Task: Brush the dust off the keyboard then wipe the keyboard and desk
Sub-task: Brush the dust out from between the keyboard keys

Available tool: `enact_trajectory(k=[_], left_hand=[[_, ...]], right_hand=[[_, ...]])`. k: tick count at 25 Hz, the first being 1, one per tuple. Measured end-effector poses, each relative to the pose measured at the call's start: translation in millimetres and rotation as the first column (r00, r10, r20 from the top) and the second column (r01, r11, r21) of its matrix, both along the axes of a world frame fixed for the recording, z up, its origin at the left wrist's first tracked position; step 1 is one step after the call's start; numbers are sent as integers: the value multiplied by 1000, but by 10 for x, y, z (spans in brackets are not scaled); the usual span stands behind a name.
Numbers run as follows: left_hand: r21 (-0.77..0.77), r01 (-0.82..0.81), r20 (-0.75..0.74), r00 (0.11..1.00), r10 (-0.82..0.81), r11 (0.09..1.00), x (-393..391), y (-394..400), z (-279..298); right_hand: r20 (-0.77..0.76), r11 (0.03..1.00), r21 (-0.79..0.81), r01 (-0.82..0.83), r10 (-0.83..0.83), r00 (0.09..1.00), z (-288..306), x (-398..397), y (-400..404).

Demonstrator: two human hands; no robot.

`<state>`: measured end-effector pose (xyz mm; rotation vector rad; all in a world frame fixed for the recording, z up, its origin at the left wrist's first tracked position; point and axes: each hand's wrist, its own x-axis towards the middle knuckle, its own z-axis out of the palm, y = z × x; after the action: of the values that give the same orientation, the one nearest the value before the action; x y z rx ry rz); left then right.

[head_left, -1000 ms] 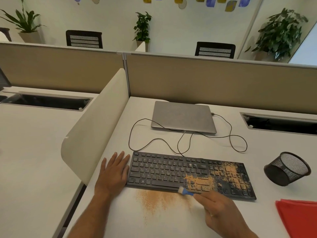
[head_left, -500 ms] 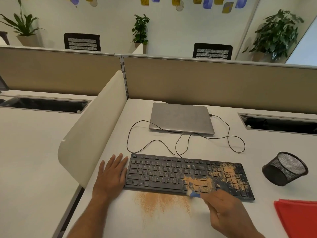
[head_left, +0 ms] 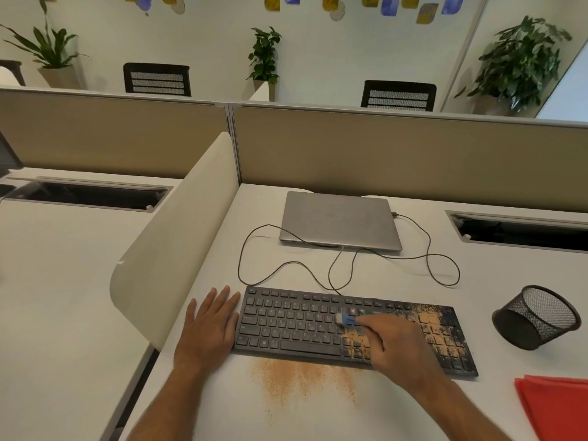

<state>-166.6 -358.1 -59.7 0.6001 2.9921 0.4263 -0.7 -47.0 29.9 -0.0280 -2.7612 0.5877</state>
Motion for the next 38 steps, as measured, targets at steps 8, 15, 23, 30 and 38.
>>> enact_trajectory(k=[8,15,23,30,38], left_hand=[[5,3,4,1000,-3,1000,-6,4,3],[14,-1,7,1000,1,1000,0,4,9],[28,-1,-1,1000,1,1000,2,6,12],[36,0,-5,1000,0,999,2,4,7],[33,0,-3,1000,0,999,2,11,14]], right_hand=[[134,997,33,-76,71,988,152,-193,62],[256,998,-1,-62,60,965,202,-230,56],[276,990,-24,-143,143,950,202,-285,5],[286,979,-39,-201,204,936,197,-237,26],[294,986,-55,-157,166,941,200,-170,169]])
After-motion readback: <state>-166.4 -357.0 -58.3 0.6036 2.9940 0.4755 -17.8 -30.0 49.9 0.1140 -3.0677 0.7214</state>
